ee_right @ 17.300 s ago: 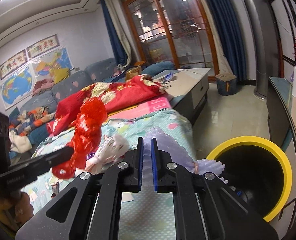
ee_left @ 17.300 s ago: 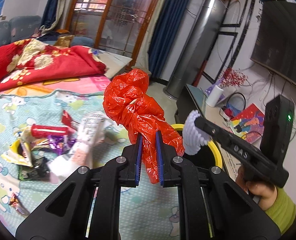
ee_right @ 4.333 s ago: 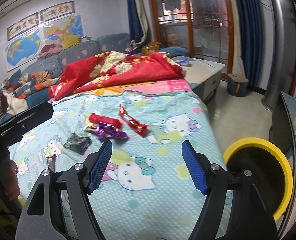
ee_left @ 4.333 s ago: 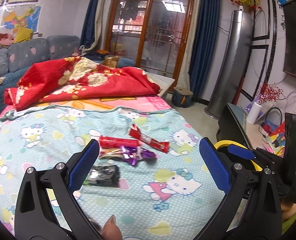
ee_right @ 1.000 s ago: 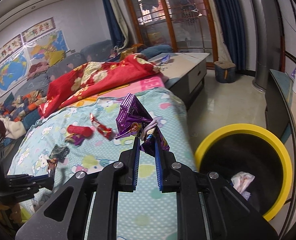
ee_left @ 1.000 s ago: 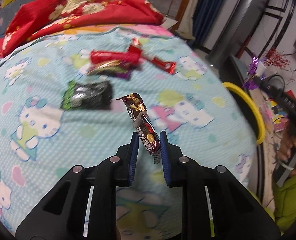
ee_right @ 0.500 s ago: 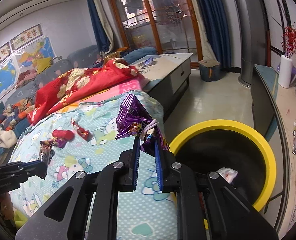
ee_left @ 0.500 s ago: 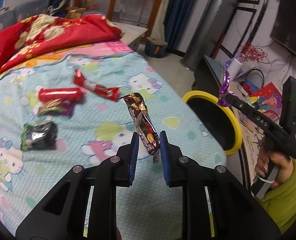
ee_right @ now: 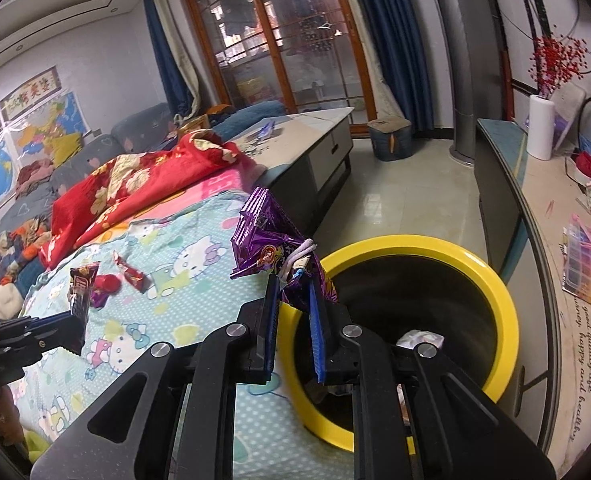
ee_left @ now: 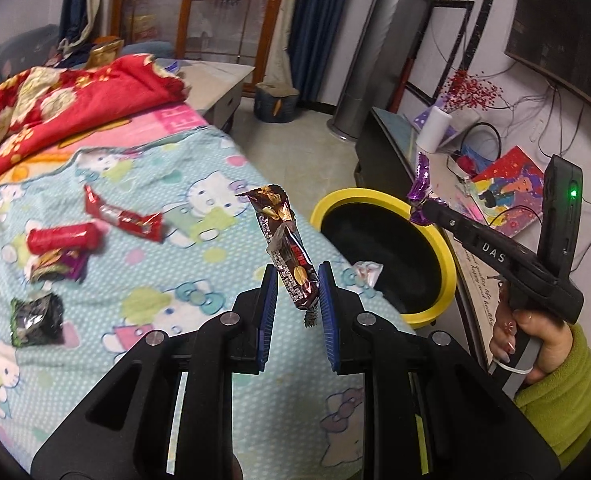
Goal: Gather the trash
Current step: 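Carry the brown wrapper and purple wrapper over the bin with both tools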
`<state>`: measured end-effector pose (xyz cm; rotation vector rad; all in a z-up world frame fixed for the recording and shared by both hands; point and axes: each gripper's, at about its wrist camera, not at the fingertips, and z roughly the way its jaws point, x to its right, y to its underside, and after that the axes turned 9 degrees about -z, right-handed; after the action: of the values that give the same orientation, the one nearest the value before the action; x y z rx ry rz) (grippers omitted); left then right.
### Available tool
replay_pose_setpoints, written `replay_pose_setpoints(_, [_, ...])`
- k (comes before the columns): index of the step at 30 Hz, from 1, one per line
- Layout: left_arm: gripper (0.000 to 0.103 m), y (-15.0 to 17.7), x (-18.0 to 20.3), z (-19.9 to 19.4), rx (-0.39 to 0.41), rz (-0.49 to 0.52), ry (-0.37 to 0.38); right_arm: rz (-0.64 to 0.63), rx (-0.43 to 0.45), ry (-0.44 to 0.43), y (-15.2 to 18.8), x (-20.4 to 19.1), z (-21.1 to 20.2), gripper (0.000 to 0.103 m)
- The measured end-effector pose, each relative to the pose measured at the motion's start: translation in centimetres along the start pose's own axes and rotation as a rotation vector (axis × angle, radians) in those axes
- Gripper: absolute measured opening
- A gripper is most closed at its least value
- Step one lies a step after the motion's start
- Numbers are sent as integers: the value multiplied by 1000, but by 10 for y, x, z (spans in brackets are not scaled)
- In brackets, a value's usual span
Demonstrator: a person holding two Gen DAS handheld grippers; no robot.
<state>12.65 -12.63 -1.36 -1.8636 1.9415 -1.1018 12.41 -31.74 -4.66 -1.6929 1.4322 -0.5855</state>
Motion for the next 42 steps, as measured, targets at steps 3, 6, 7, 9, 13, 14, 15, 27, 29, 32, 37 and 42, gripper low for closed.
replay_pose_setpoints(3, [15,-1,11,6,-4,17,12,16,1,13,2,9,-2,14])
replay_pose_setpoints(6, [15,-2,18,11,-8,30,22,34,2,29,3,18,-4,14])
replay_pose_setpoints(7, [15,-2,22,14,-10,36,26,38,2,34,3,20,-4,14])
replay_pose_setpoints(9, [15,-1,26,17,-12,40,33,49,3,45,4,26,-5,14])
replay_pose_setpoints(13, [15,1,39,25,-20,56,54,74,3,70,7,38,-6,14])
replay_pose_setpoints(14, [15,2,42,27,-22,61,57,81,4,75,7,41,-7,14])
replay_pose_setpoints(15, [15,2,46,30,-25,68,63,88,3,81,8,44,-7,14])
replay_pose_setpoints(27, [15,11,73,58,-61,123,98,158,-15,118,18,77,-7,14])
replay_pose_setpoints(29, [15,12,76,62,-66,131,103,168,-20,121,20,81,-6,14])
replay_pose_setpoints(32, [15,14,81,69,-70,144,110,181,-26,122,23,87,-4,14])
replay_pose_setpoints(37, [15,15,89,84,-81,165,120,202,-35,122,26,95,-2,14])
replay_pose_setpoints(42, [15,16,93,100,-90,178,125,225,-44,114,30,103,0,15])
